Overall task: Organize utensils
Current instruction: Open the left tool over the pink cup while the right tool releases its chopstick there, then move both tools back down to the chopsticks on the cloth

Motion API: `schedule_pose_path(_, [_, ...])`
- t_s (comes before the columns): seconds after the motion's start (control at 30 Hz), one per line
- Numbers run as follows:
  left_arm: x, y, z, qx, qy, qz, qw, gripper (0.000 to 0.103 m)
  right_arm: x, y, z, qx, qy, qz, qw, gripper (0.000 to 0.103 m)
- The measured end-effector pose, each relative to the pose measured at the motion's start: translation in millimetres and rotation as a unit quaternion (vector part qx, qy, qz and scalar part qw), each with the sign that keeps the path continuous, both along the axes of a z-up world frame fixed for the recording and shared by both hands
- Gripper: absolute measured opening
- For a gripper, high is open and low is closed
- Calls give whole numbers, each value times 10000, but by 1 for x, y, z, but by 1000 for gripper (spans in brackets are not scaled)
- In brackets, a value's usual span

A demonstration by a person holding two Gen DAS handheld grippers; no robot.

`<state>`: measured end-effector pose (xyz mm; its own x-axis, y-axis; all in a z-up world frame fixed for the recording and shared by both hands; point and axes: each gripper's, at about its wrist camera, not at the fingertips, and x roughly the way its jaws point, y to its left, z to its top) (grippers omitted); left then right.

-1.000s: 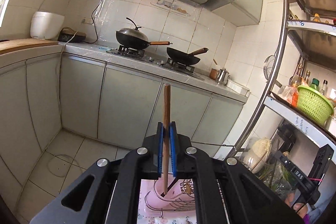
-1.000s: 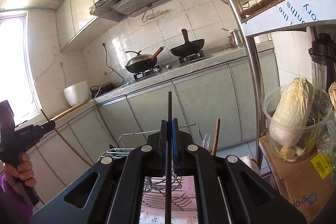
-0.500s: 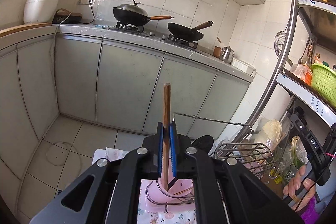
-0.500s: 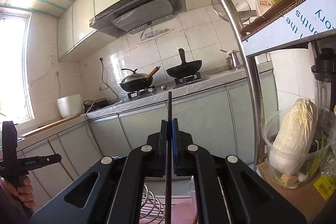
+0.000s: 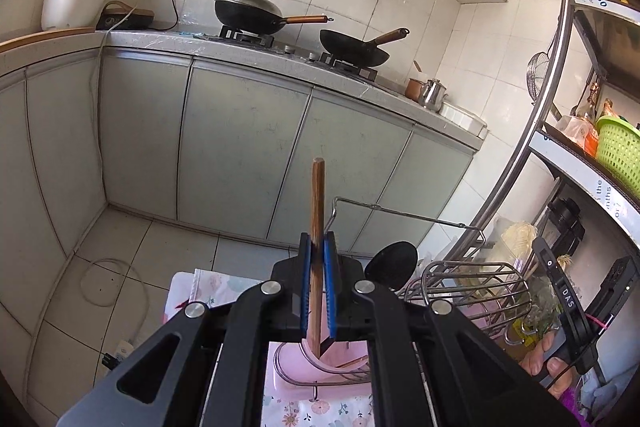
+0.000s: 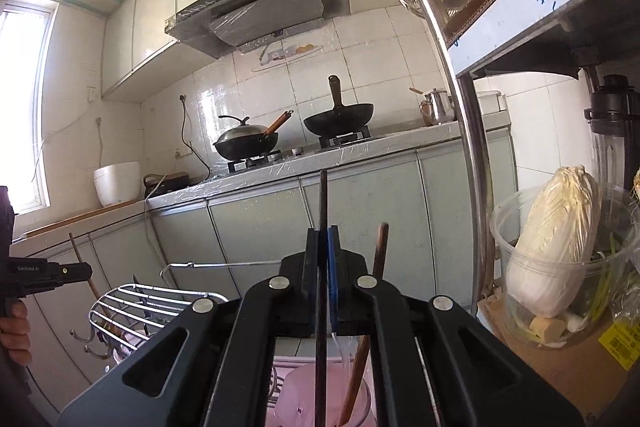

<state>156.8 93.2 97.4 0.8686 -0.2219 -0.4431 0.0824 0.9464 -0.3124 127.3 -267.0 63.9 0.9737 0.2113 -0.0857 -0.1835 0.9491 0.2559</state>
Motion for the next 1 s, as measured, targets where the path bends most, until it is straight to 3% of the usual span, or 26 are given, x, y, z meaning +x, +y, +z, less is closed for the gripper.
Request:
schedule_pose_path(0.27, [0,-3,-1,-29,112,36,9999,7,-9,-1,-12,27,601,195,9980,5])
schedule_pose_path(0.37, [1,0,-2,-103,200,67,9997,20,-11,-1,-14,-20,814,269,9963,5])
schedule_pose_path(0.4, [0,1,-2,-143,220,97,9996,29,-12,0,-16,-44,870,284,9958,6])
schedule_pose_path(0.47, [-3,4,-1,-218,234,123,9994,32,-13,-1,-15,-70,1002,332,9944,7])
schedule_pose_path(0.5, [-4,5,-1,-237,243,122,9993,33,-14,-1,-15,-57,1044,357,9939,10])
schedule_pose_path(0.6, [-9,7,-1,-179,278,161,9993,35,-19,-2,-13,-28,1142,404,9926,38])
schedule_pose_path(0.63, [-11,6,-2,-150,291,157,9993,35,-21,-3,-13,-7,1146,417,9925,42])
schedule_pose_path(0.87, [-31,4,-7,4,378,94,9992,35,-45,0,-9,-116,1336,544,9895,45])
schedule_pose_path(1.0, [-42,-2,-18,70,549,-24,9985,35,-55,6,-17,-243,1719,716,9822,45])
